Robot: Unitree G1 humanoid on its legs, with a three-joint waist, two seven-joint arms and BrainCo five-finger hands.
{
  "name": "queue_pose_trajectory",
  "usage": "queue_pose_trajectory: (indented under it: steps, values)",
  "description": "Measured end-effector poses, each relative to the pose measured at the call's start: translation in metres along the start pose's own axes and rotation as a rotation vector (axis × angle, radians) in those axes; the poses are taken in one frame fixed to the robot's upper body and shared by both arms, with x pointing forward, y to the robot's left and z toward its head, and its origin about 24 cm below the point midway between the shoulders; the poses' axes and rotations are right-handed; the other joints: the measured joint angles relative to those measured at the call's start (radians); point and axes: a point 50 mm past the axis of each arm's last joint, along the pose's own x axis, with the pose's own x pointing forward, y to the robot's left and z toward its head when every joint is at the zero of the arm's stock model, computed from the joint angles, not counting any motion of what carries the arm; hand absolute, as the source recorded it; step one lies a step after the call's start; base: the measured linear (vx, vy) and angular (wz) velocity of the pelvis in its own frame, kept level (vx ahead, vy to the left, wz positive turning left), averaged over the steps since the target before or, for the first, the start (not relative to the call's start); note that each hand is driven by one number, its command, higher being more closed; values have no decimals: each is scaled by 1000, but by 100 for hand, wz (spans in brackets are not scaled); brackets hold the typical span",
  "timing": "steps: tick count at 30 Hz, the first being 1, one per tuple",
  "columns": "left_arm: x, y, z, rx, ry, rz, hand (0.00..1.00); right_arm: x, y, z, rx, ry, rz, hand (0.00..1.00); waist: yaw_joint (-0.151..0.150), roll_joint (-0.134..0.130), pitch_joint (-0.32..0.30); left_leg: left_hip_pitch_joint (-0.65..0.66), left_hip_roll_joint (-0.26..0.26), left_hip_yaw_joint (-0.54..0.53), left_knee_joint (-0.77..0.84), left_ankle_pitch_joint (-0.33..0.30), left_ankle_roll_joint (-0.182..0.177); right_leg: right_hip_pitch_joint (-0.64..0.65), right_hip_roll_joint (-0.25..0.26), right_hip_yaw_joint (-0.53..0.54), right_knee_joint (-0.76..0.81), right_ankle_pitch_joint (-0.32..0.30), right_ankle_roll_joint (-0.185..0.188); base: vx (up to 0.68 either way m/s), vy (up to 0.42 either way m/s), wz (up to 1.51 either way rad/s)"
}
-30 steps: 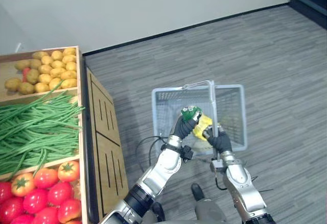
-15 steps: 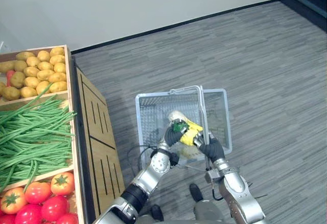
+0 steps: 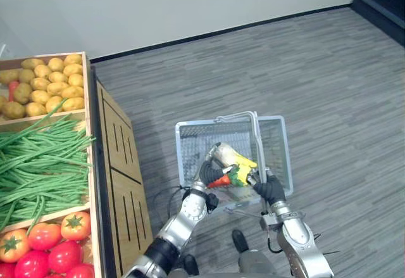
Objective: Pick vegetable in the basket
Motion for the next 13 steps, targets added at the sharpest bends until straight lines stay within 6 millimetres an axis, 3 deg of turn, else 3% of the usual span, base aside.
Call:
queue_pose_trajectory:
  steps: [6,7,8,11,13]
  values:
    - [-25,33,-4,-179,16,150,0,-8,-38,-2,-79,14,-189,100,13,15,-40,0,-8,-36,-5,9,0,12,-7,-32,2,-5,1,-30,-31,15]
    - [-30,41,-11,-200,43,192,0,-13,-48,-4,-88,27,-241,100,24,19,-48,1,-8,-39,-10,14,1,14,-8,-38,2,-6,0,-100,-93,46]
    - [-68,83,-51,-218,213,372,0,-31,-75,-12,-151,78,-354,100,30,25,-54,16,-13,-73,-48,36,-5,29,-15,-74,4,-11,-3,-122,-104,46]
    - [-73,87,-56,-213,241,391,0,-40,-82,-18,-179,115,-378,100,50,28,-60,24,-14,-76,-75,52,-5,30,-16,-80,4,-14,-5,-65,-50,19]
    - [-78,87,-72,-200,304,379,0,-42,-82,-30,-177,161,-376,100,50,26,-66,25,-13,-86,-72,54,-5,38,-17,-94,4,-16,-8,-8,-25,13]
